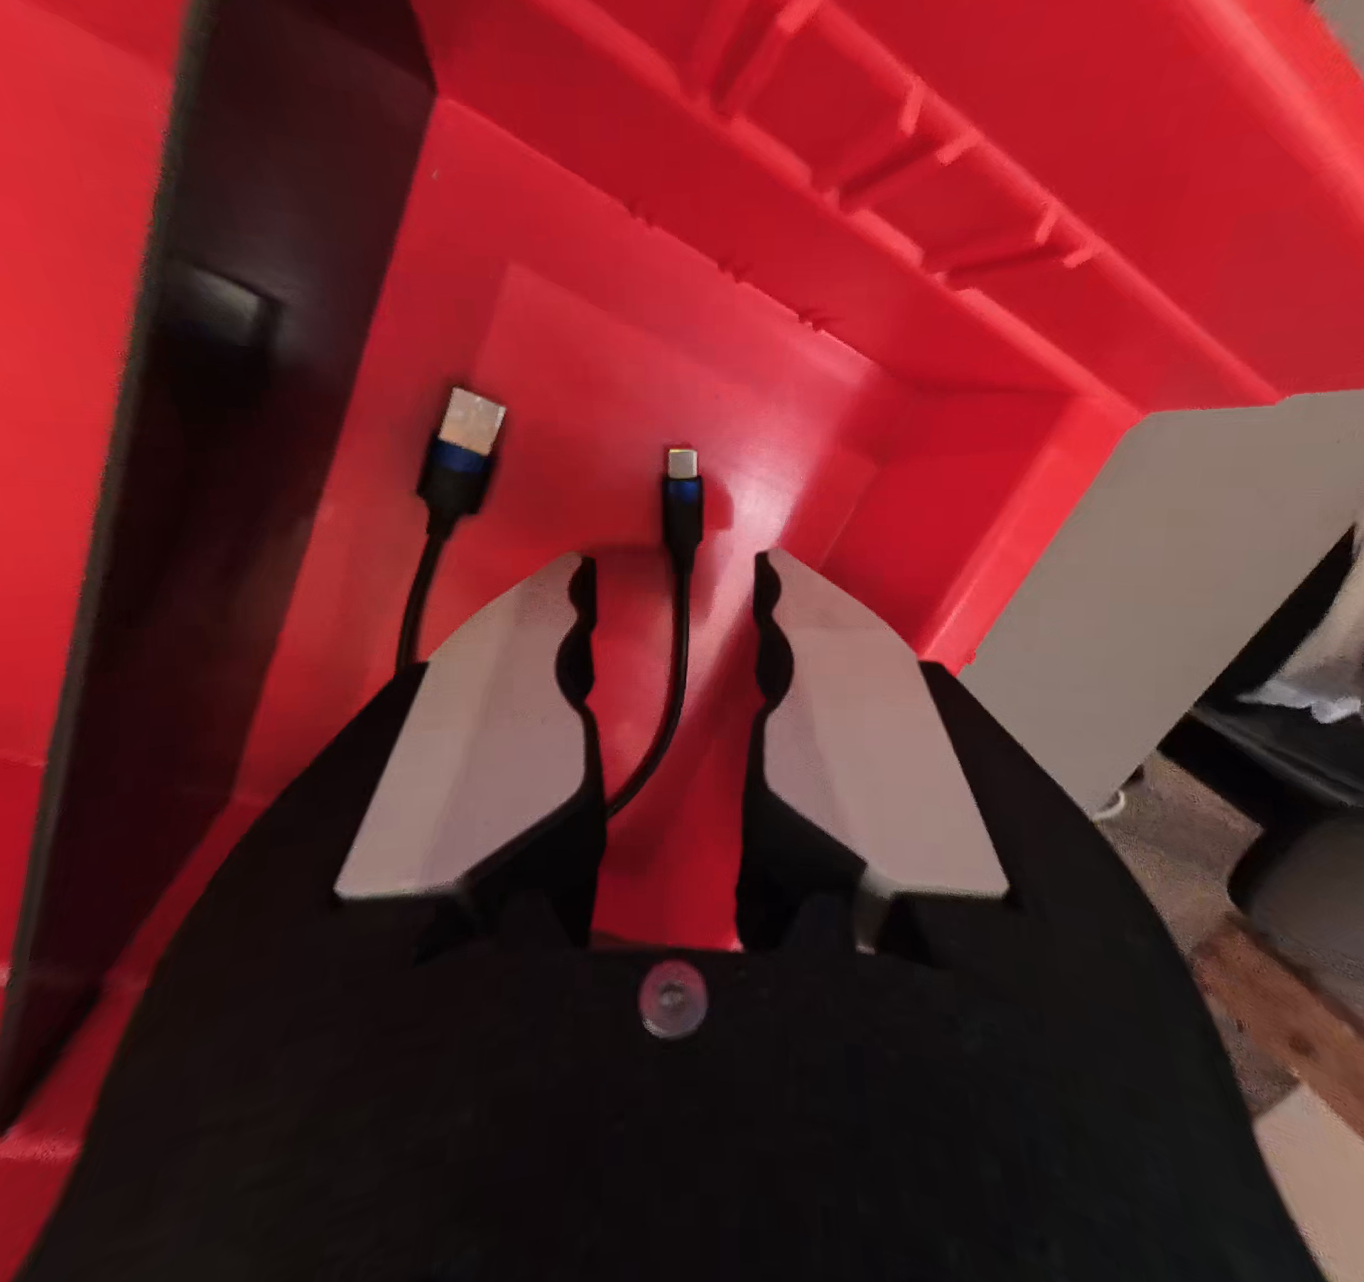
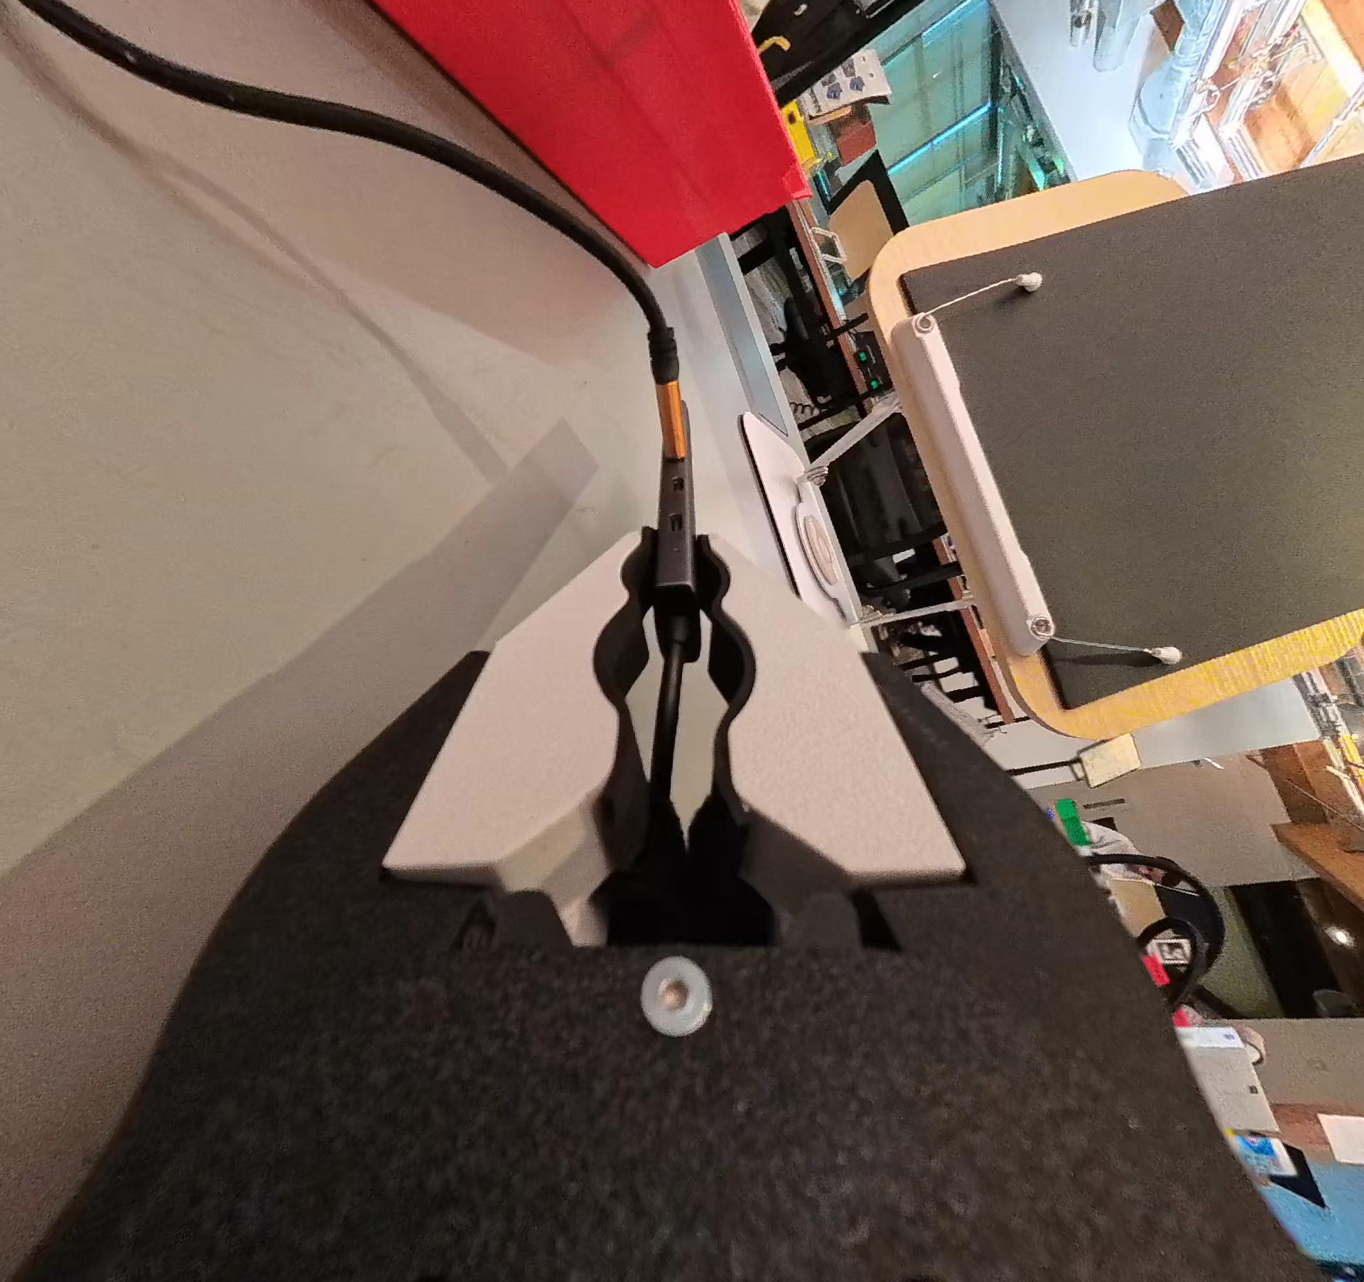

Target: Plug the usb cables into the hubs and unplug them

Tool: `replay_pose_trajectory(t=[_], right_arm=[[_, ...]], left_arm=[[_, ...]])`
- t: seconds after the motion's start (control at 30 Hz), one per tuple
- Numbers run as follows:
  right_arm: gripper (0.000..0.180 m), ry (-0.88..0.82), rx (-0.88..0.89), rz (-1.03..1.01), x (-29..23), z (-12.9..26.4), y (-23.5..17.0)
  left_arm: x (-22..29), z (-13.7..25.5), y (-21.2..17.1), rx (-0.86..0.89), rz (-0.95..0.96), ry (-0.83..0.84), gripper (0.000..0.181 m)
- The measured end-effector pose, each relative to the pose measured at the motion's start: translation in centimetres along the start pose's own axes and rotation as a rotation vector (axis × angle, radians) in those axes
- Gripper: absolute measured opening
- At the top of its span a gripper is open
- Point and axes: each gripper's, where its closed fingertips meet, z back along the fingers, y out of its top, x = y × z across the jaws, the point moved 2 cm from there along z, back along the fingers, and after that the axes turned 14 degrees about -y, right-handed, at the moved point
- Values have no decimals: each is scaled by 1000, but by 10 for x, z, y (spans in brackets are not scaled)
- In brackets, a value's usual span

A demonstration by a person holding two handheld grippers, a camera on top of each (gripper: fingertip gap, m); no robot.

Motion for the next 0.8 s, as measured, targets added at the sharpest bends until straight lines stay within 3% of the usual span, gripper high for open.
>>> replay_pose_trajectory(t=[0.1,0.3,0.47,0.63,0.8], right_arm=[[8,0,2,-18,2,0,0],[8,2,3,-25,2,1,0],[8,-2,6,-18,2,1,1],[8,-9,8,-20,3,1,1],[9,-22,0,-46,8,1,0]], left_arm=[[-10,-8,-5,-95,-25,87,36],[-12,-10,-3,-105,-113,182,6],[-13,-6,-4,-60,-112,285,6],[22,64,8,194,-101,446,5],[127,151,15,427,-192,590,5]])
